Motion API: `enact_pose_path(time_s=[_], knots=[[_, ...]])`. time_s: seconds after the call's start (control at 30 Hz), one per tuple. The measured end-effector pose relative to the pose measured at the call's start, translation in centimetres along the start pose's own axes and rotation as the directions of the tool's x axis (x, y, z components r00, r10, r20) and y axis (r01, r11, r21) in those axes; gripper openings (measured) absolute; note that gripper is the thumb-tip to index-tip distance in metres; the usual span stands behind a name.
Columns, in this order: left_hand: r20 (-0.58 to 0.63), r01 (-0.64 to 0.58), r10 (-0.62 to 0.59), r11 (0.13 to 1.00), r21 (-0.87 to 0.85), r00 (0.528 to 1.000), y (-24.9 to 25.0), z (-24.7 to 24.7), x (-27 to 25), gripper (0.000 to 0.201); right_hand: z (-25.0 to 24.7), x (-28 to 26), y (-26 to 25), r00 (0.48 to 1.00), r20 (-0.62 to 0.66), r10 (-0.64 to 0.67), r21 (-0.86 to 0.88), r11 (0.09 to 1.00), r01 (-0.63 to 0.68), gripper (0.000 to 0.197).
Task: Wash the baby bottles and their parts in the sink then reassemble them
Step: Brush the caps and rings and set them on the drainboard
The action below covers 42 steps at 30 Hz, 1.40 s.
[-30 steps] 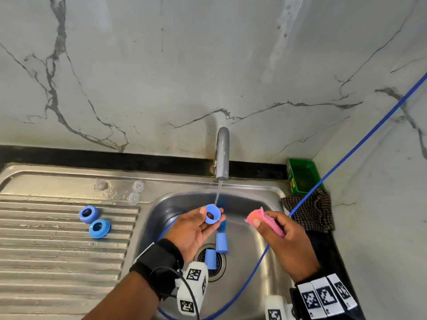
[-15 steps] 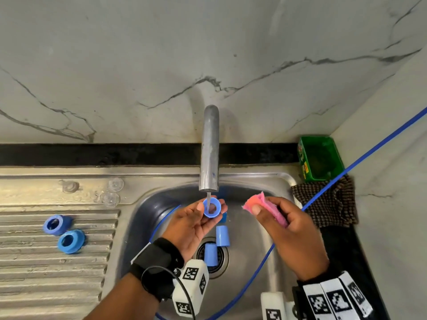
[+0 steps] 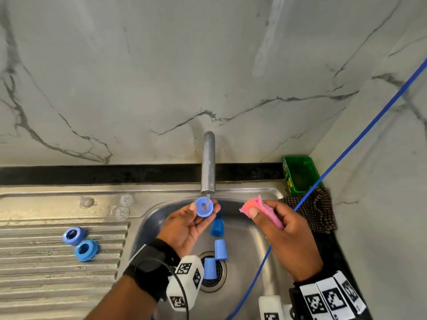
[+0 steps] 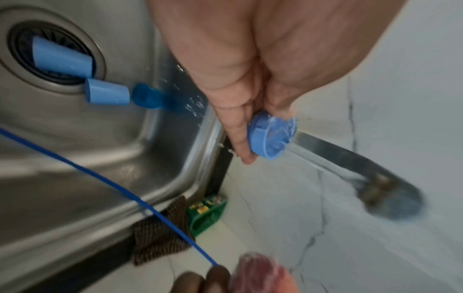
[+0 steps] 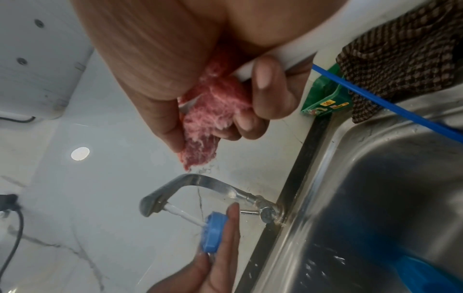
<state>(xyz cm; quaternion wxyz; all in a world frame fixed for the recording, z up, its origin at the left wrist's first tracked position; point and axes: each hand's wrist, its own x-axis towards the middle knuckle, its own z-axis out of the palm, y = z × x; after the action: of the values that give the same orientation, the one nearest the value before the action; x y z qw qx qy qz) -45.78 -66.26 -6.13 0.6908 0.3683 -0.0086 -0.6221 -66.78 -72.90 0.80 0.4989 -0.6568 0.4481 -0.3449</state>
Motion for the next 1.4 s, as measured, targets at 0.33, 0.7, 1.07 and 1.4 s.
enact_pose_path(time_s=[0.33,0.7,1.07,1.4], knots=[[0.015,-0.035,0.036,0.997,-0.067,0.999,1.0,3.3,-3.2,0.035,-1.7,-4.7,-2.1,0.998,-0.036,-0.042,0.003,0.999,0.043,0.017],[-0.014,-0.078,0.076,0.969,-0.236,0.997,0.5,5.5,-4.2,0.038,-3.8,-7.3,-2.9,0.997,0.004,-0.074,0.022,0.997,0.074,0.01],[0.013,-0.159,0.226,0.644,0.748,0.974,-3.5,1.1,-8.6,0.032,-3.1,-7.6,-1.8,0.998,0.037,-0.057,0.055,0.997,0.055,0.017],[0.233,-0.176,0.353,-0.188,0.966,0.906,0.2,-5.3,-13.4,0.033,3.1,-9.0,-1.8,0.99,0.14,0.018,0.084,0.996,-0.03,0.02]])
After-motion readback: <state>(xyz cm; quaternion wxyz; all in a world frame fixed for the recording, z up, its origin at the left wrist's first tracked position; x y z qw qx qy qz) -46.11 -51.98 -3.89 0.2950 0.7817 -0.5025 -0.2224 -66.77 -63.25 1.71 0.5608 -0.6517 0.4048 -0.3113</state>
